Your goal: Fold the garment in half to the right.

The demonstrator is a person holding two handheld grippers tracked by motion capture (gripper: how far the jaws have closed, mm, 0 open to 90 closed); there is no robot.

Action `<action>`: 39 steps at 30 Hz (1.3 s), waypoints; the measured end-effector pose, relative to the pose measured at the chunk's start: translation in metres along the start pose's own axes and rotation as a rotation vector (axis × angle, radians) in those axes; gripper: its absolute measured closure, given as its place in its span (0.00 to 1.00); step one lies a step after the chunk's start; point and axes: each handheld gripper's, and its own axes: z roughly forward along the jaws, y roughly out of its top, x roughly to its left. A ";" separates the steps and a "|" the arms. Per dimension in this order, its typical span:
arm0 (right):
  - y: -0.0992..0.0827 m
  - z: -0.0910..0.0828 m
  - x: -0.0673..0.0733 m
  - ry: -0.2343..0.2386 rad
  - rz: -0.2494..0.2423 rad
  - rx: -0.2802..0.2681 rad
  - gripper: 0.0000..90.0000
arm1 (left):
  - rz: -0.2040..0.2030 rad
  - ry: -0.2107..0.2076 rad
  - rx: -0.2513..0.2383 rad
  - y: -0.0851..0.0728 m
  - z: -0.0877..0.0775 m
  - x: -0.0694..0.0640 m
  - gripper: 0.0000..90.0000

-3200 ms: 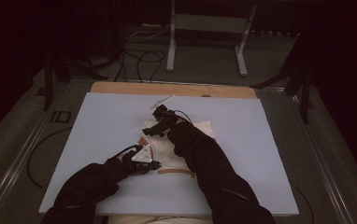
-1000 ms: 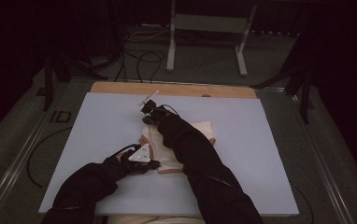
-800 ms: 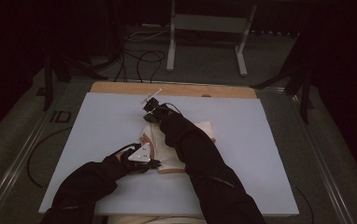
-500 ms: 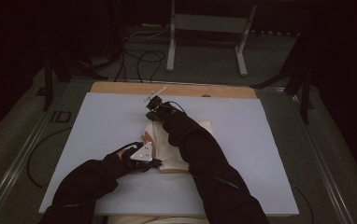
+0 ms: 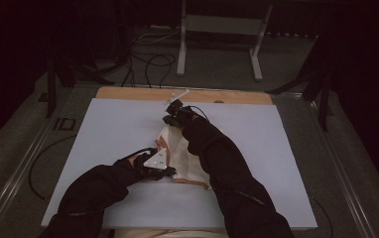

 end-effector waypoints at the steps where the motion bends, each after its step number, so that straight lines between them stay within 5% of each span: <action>1: -0.001 -0.002 -0.001 -0.003 0.001 0.003 0.97 | 0.004 0.000 0.002 0.001 0.000 0.000 0.97; 39: -0.043 -0.065 -0.045 -0.095 0.091 -0.037 0.97 | 0.077 -0.036 -0.031 0.058 0.034 0.006 0.97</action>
